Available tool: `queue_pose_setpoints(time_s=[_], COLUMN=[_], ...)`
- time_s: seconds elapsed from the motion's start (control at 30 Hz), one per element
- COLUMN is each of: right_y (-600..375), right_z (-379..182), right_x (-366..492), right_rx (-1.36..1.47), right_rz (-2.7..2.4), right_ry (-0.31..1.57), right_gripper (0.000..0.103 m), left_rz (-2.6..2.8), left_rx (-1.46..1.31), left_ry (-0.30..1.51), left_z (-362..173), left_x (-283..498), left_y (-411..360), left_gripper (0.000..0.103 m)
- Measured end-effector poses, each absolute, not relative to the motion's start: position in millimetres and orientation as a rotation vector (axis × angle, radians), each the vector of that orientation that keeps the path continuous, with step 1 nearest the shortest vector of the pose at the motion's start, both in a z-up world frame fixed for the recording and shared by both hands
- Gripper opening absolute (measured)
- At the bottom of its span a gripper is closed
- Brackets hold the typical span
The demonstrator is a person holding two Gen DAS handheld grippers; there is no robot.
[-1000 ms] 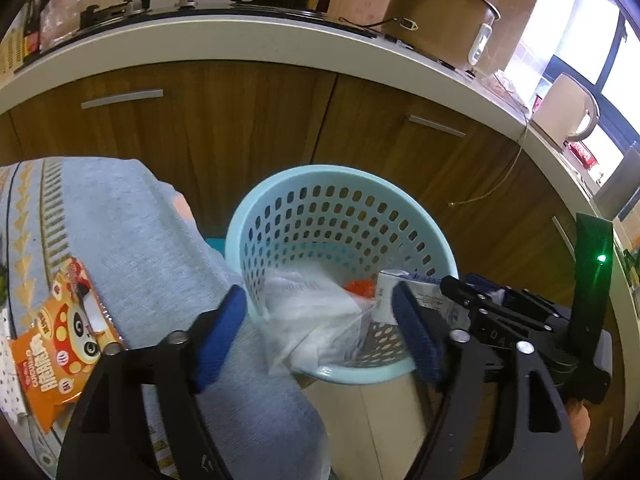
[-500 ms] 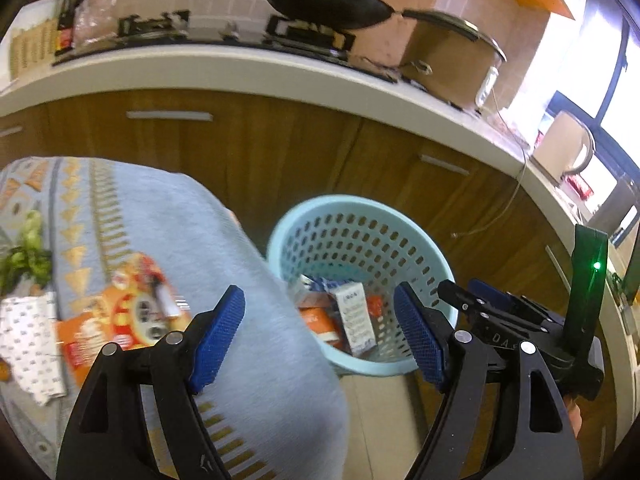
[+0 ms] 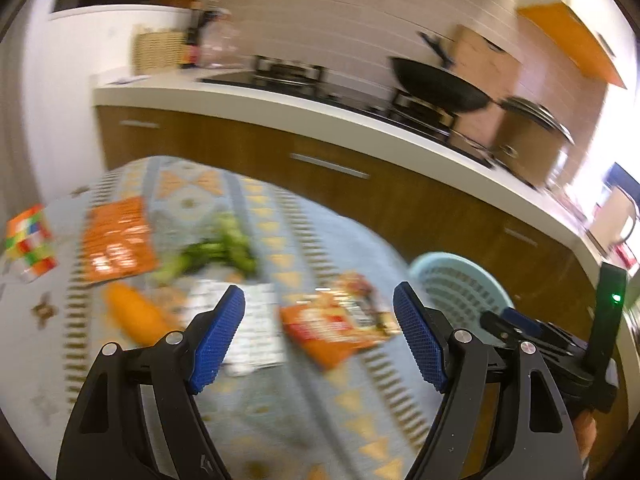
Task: Collect trash
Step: 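Grasp the orange peel with the left tool while the right tool grasps the panda snack bag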
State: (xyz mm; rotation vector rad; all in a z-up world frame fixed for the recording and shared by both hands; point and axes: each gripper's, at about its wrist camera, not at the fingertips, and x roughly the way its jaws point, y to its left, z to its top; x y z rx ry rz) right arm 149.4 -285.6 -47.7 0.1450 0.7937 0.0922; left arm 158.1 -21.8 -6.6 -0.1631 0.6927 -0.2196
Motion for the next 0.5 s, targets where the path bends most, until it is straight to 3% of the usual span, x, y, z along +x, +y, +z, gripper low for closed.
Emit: queue_pose_setpoints(time_s=[0.5], right_y=[-192], right_z=[-54], right_x=[168], right_rx=[0.076], right_rz=[0.262], right_ry=[0.817], right_gripper=[0.055], left_rz=[0.069], left_rx=[-0.213], left_ry=[0.776], left_z=[-49], left_x=[176], left_y=[97], left_gripper=[0.075])
